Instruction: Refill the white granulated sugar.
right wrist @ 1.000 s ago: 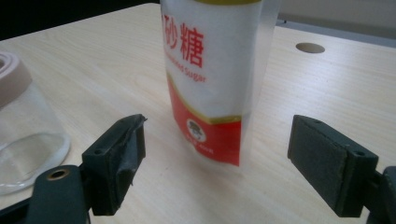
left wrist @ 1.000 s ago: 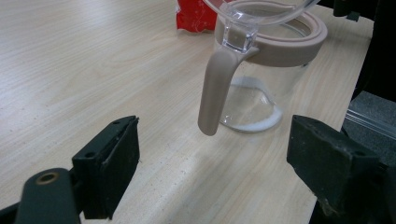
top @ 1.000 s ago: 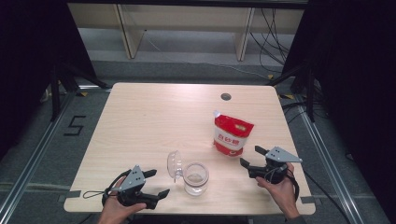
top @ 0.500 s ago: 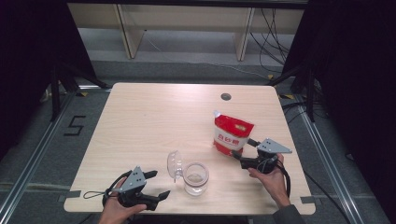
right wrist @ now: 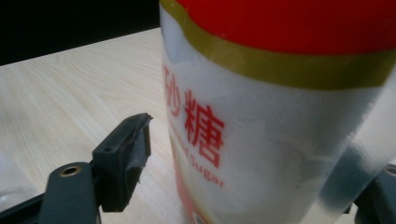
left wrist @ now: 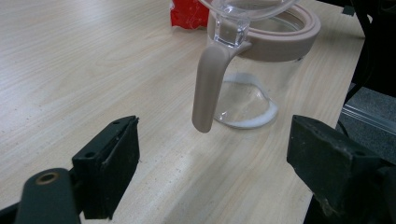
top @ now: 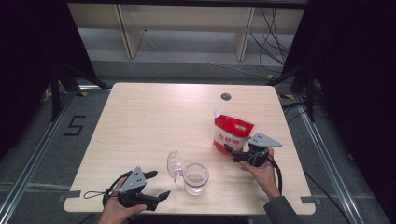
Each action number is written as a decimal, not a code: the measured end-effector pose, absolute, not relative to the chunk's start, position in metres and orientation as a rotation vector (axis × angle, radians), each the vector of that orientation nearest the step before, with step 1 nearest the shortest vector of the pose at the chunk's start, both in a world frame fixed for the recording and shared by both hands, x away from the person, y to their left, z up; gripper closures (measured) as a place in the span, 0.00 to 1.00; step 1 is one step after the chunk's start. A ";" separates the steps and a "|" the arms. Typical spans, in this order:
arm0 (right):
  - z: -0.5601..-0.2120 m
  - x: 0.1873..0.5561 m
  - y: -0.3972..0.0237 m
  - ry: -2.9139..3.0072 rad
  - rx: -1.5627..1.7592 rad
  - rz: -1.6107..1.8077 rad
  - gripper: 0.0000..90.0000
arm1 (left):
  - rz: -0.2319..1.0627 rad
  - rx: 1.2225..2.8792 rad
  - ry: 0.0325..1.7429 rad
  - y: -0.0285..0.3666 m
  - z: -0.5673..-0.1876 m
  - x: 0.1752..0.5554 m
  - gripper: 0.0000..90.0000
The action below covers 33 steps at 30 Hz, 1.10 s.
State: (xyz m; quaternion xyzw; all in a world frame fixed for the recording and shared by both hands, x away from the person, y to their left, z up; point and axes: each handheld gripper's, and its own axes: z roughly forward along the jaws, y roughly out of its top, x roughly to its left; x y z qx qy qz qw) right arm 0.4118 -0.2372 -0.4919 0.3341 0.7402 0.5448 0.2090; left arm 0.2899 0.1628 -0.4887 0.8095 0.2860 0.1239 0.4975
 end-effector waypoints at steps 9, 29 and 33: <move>-0.494 0.417 -0.234 2.013 0.943 1.550 0.34 | 0.313 1.965 0.693 0.163 -0.489 0.290 0.19; -0.493 0.417 -0.222 1.982 0.890 1.497 0.47 | 0.340 1.970 0.695 0.164 -0.489 0.291 0.19; -0.492 0.411 -0.218 1.979 0.941 1.490 0.50 | 0.333 1.947 0.699 0.164 -0.488 0.291 0.19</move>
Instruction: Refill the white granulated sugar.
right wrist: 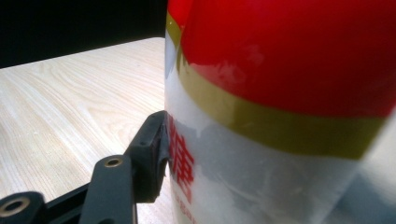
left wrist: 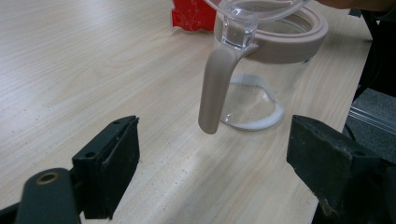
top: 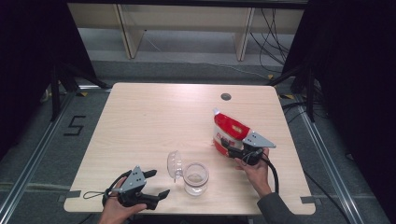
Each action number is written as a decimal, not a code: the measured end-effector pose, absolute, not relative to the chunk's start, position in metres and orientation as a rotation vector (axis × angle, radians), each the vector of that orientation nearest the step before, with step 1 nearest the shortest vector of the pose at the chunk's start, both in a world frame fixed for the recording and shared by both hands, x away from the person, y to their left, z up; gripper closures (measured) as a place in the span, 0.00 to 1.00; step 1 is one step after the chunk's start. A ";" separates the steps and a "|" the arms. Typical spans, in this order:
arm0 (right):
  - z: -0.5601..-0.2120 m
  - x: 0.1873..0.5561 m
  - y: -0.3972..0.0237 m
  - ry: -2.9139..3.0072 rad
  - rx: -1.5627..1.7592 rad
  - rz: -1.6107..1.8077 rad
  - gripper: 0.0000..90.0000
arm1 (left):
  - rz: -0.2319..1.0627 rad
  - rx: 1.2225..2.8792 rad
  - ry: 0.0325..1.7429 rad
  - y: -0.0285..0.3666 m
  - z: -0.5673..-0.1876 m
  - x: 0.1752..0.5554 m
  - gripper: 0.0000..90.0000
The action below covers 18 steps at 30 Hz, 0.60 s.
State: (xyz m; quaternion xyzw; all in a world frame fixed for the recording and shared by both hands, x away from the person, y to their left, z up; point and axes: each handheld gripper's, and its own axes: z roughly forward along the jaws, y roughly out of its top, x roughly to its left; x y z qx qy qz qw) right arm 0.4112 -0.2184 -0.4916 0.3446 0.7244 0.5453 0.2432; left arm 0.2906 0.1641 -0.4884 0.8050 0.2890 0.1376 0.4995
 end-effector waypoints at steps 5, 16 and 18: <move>-0.490 0.408 -0.219 1.984 0.957 1.495 0.51 | 0.338 1.951 0.698 0.164 -0.489 0.291 0.19; -0.484 0.375 -0.226 2.007 0.982 1.463 0.52 | 0.351 1.953 0.672 0.166 -0.487 0.291 0.19; -0.483 0.367 -0.229 2.017 0.961 1.469 0.53 | 0.345 1.953 0.671 0.166 -0.487 0.291 0.19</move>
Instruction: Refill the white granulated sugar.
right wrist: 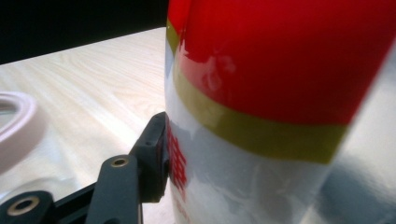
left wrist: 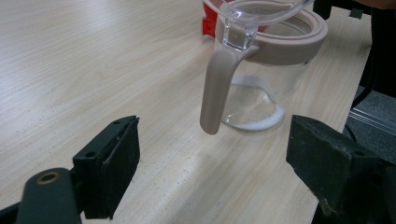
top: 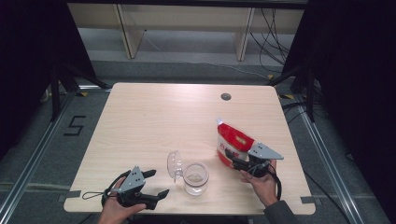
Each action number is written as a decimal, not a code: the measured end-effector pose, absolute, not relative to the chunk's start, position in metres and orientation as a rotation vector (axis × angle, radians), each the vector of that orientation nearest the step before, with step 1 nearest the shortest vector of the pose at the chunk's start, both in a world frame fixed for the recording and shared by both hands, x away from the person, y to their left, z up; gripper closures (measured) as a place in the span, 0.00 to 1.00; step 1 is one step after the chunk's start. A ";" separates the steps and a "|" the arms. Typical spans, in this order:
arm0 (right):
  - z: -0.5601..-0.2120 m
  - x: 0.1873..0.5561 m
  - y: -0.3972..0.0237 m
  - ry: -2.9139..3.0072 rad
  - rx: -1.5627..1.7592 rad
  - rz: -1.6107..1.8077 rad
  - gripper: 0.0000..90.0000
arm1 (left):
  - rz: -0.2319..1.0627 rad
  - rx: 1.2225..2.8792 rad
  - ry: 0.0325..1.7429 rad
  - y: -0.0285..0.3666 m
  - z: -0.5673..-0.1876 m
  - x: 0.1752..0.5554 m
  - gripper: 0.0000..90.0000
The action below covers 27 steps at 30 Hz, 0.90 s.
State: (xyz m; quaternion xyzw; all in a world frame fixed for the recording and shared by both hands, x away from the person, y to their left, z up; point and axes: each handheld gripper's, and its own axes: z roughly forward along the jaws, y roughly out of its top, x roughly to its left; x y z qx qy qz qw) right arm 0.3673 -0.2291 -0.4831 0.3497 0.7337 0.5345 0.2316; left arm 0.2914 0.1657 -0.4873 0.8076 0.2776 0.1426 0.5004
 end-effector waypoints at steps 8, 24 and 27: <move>-0.485 0.354 -0.232 2.017 0.960 1.484 0.53 | 0.345 1.966 0.675 0.165 -0.487 0.291 0.19; -0.497 0.358 -0.232 1.925 0.880 1.614 0.45 | 0.330 1.954 0.692 0.163 -0.488 0.290 0.19; -0.497 0.358 -0.233 1.930 0.884 1.616 0.44 | 0.331 1.954 0.695 0.163 -0.488 0.290 0.19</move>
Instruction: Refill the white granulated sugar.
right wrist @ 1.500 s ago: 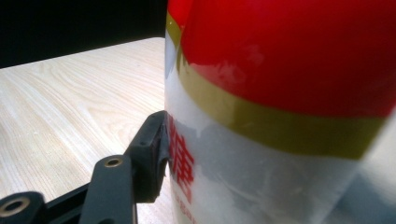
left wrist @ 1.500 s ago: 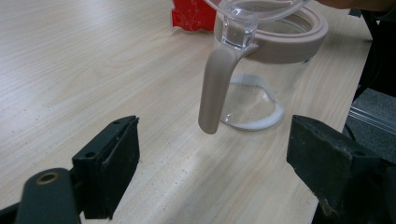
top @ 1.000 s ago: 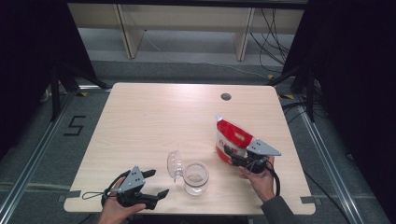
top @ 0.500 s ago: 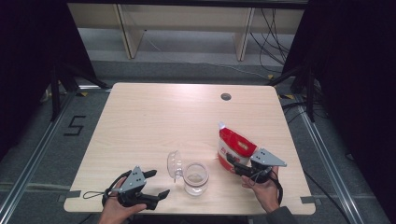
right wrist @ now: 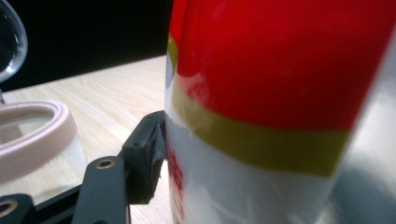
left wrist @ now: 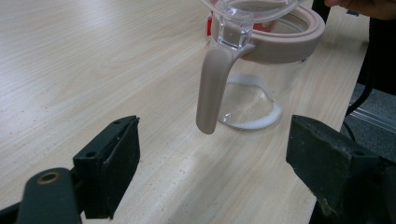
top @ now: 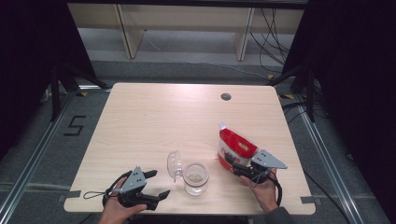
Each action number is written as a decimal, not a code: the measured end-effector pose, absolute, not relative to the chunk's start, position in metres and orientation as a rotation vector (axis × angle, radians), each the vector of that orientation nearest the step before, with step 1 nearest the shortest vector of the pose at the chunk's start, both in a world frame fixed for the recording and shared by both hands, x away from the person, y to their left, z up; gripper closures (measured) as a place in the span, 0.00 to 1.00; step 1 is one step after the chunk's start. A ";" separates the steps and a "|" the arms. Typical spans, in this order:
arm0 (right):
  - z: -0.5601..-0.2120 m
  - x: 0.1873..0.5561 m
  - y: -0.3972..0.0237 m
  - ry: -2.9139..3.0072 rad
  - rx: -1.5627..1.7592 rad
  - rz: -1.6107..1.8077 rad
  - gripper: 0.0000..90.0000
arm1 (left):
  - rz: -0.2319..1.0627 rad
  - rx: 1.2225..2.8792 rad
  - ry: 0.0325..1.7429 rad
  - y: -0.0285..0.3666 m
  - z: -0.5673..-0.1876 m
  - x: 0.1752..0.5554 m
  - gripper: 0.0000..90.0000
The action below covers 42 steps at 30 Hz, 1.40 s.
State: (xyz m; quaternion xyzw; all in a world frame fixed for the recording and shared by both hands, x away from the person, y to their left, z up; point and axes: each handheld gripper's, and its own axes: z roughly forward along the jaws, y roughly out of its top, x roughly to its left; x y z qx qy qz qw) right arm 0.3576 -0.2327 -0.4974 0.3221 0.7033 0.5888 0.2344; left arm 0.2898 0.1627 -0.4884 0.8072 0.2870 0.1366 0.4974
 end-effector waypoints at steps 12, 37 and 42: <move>-0.504 0.362 -0.233 1.924 0.851 1.620 0.40 | 0.332 1.961 0.690 0.163 -0.488 0.290 0.19; -0.517 0.364 -0.233 1.931 0.835 1.578 0.39 | 0.341 1.978 0.663 0.163 -0.489 0.291 0.19; -0.518 0.364 -0.232 1.914 0.857 1.601 0.40 | 0.328 1.959 0.676 0.161 -0.490 0.291 0.19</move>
